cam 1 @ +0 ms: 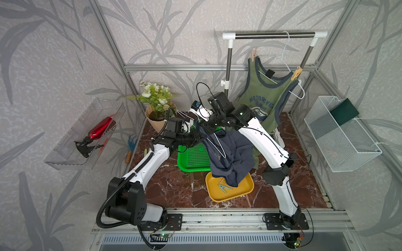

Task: Remove the clothespins securing tank tops to the hanger
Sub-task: Remove the tank top from the hanger.

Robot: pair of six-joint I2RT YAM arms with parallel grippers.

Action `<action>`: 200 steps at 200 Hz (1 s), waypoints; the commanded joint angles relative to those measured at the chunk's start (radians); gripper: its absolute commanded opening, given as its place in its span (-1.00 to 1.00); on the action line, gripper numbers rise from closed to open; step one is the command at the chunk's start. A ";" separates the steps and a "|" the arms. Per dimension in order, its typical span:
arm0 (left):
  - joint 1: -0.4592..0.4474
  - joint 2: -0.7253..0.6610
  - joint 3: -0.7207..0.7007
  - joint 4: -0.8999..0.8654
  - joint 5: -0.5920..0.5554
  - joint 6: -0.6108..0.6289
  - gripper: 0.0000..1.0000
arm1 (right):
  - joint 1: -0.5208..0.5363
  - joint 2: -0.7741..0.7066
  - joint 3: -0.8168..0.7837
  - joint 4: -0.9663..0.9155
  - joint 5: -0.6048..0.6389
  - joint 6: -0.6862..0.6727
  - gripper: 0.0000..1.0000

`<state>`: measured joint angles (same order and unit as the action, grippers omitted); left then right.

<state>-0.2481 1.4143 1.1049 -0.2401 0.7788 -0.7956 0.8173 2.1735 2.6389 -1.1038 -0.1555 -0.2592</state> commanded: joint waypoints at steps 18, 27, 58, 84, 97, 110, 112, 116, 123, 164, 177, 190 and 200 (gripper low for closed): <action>-0.002 0.016 0.148 -0.066 -0.042 0.065 -1.00 | 0.005 -0.076 -0.058 -0.052 0.007 -0.004 -1.00; -0.002 0.021 0.174 -0.086 -0.052 0.070 -1.00 | 0.003 -0.093 -0.082 -0.081 0.026 -0.006 -1.00; 0.015 0.029 0.240 -0.151 -0.085 0.078 -1.00 | 0.001 -0.242 -0.296 -0.060 0.111 0.001 -1.00; 0.036 0.022 0.298 -0.209 -0.095 0.085 -1.00 | -0.036 -0.472 -0.588 0.125 0.111 0.057 -1.00; 0.038 0.021 0.334 -0.233 -0.097 0.090 -1.00 | -0.078 -0.574 -0.694 0.181 0.061 0.093 -1.00; 0.038 0.024 0.376 -0.249 -0.086 0.088 -1.00 | -0.119 -0.625 -0.751 0.173 0.016 0.121 -1.00; 0.037 0.025 0.383 -0.250 -0.084 0.086 -1.00 | -0.121 -0.630 -0.758 0.170 0.014 0.120 -1.00; 0.037 0.027 0.396 -0.251 -0.078 0.082 -1.00 | -0.125 -0.642 -0.773 0.164 0.015 0.119 -1.00; 0.036 0.030 0.418 -0.251 -0.067 0.072 -1.00 | -0.125 -0.662 -0.801 0.158 0.020 0.116 -1.00; 0.035 0.077 0.598 -0.342 -0.087 0.091 -1.00 | -0.125 -0.826 -0.958 0.187 0.024 0.151 -1.00; 0.036 0.110 0.688 -0.396 -0.102 0.111 -1.00 | -0.125 -0.874 -0.969 0.175 0.039 0.159 -1.00; 0.036 0.142 0.778 -0.429 -0.105 0.113 -1.00 | -0.125 -0.917 -0.968 0.160 0.048 0.168 -1.00; 0.036 0.166 0.849 -0.444 -0.107 0.108 -1.00 | -0.125 -0.945 -0.958 0.147 0.056 0.177 -1.00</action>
<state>-0.2153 1.5425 1.8072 -0.6235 0.6918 -0.7128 0.6918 1.3262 1.6600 -0.9562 -0.1177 -0.1188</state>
